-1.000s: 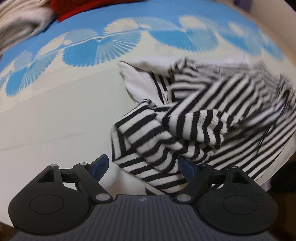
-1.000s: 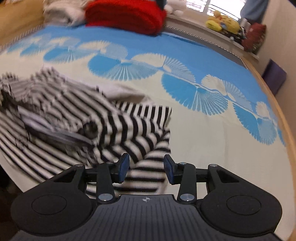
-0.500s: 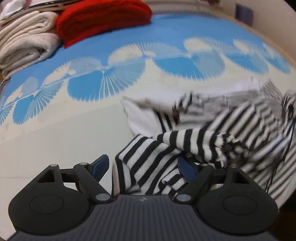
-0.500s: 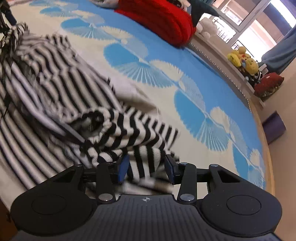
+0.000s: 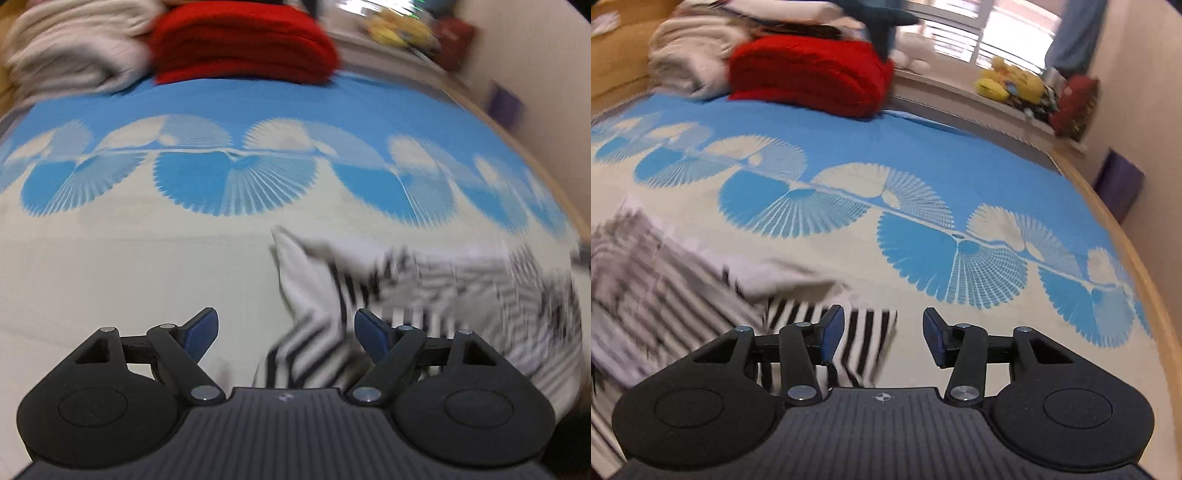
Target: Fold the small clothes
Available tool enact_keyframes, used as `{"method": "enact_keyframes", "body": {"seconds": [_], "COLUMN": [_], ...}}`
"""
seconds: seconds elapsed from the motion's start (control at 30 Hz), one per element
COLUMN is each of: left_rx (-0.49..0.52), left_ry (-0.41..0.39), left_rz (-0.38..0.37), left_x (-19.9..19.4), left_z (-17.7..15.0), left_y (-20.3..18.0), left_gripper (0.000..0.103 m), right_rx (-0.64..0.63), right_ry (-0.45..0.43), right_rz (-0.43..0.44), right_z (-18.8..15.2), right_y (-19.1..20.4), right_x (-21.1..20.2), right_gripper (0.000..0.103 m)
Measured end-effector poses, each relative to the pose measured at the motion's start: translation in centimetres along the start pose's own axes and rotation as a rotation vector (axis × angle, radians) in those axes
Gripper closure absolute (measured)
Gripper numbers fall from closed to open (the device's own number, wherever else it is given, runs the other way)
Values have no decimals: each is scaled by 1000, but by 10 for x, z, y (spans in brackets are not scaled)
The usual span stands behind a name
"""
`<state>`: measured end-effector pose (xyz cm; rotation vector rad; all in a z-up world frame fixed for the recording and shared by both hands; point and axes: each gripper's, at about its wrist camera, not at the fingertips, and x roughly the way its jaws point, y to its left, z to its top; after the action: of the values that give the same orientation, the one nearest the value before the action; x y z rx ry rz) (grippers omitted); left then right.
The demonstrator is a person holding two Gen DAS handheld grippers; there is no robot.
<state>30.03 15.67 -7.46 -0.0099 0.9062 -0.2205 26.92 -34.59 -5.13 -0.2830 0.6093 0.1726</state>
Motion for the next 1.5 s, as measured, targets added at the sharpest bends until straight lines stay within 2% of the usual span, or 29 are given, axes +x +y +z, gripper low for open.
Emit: {"method": "enact_keyframes", "body": {"seconds": [0.13, 0.23, 0.33, 0.4, 0.5, 0.63, 0.73, 0.87, 1.0, 1.1, 1.2, 1.27, 1.33, 1.4, 1.47, 1.5], "left_rx": [142, 235, 338, 415, 428, 354, 330, 348, 348, 334, 355, 371, 382, 380, 379, 384], "left_ry": [79, 103, 110, 97, 50, -26, -51, -50, -47, -36, 6, 20, 15, 2, -7, -15], "left_rz": [1, 18, 19, 56, 101, 109, 96, 76, 49, 20, 21, 19, 12, 16, 16, 13], "left_x": [-1, 4, 11, 19, 29, 33, 39, 47, 47, 44, 47, 48, 49, 49, 51, 51], "left_z": [-33, -44, -49, -49, -36, -11, 4, 11, 12, 8, 1, -2, -3, -2, -1, 1], "left_y": [0, -11, -33, -48, -58, -59, -63, -67, -61, -54, -54, -57, -60, -62, -63, -64], "left_gripper": [17, 17, 17, 17, 18, 21, 22, 33, 39, 39, 37, 37, 37, 37, 45, 62], "right_rx": [-111, -208, -361, -471, -551, -522, -480, -384, -286, -234, -258, -337, -405, -456, -434, -386], "right_ry": [28, 44, 58, 63, 64, 33, 10, 14, -7, -14, 64, 109, 152, 195, 221, 218], "right_rz": [73, 119, 146, 144, 123, 133, 146, 95, 100, 205, 355, 387, 374, 327, 290, 301], "right_z": [-29, -45, -56, -61, -58, -39, -24, -7, 2, 2, -9, -19, -27, -28, -22, -15], "right_y": [6, 21, 45, 61, 76, 80, 78, 64, 40, 27, 33, 50, 65, 73, 70, 65], "right_x": [-12, -17, -19, -17, -10, -6, -3, 7, 5, -11, -19, -16, -10, 2, 10, 11], "right_gripper": [53, 53, 53, 53, 53, 53, 53, 53, 53, 52, 50, 50, 51, 55, 73, 86]}}
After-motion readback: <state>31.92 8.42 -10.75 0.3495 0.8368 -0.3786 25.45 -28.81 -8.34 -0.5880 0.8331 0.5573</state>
